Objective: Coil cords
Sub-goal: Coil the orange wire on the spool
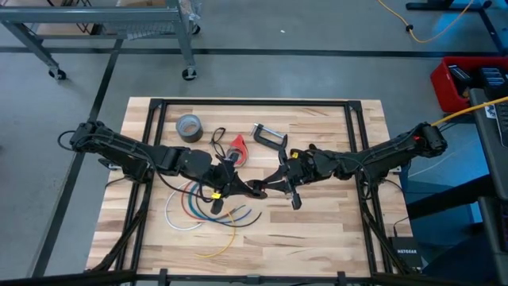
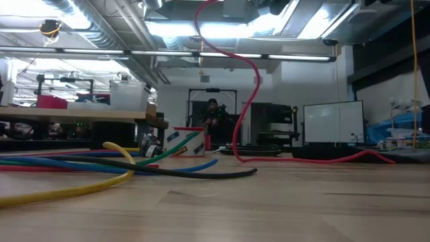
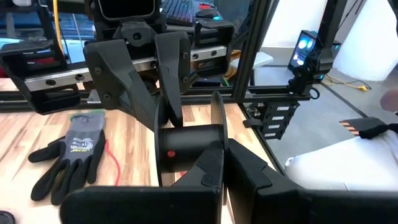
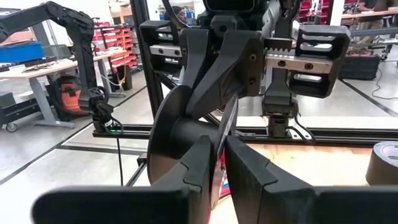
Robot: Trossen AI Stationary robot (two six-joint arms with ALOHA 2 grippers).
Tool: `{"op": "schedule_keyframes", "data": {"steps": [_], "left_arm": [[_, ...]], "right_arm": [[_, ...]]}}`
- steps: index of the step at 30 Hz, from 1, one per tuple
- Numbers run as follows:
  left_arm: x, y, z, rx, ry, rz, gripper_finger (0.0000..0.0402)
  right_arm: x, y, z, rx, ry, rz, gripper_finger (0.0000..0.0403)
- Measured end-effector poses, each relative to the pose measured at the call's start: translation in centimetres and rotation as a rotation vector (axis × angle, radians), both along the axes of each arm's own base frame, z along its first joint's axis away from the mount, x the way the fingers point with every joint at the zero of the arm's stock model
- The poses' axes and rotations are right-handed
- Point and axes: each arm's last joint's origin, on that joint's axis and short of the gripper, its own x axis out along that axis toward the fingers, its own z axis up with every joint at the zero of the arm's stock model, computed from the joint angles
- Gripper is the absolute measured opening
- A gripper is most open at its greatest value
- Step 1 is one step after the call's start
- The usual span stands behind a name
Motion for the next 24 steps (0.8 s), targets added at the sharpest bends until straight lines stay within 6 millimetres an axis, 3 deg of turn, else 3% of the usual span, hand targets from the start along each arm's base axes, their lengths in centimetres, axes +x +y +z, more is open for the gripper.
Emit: {"op": "schedule_keyframes", "data": {"steps": [7, 13, 24], "left_arm": [[0.06, -0.02, 0.23, 0.022, -0.032, -0.01, 0.0], [0.06, -0.01, 0.25, 0.019, -0.033, -0.005, 0.0], [0.03, 0.07, 0.32, -0.058, -0.017, 0.016, 0.0021]], "right_arm": [[-0.02, 0.07, 0.01, 0.001, -0.001, 0.025, 0.0049], [-0.01, 0.03, 0.0, 0.001, 0.001, 0.021, 0.0009], [0.02, 0.0, -0.05, 0.0, 0.003, 0.01, 0.0007]]}}
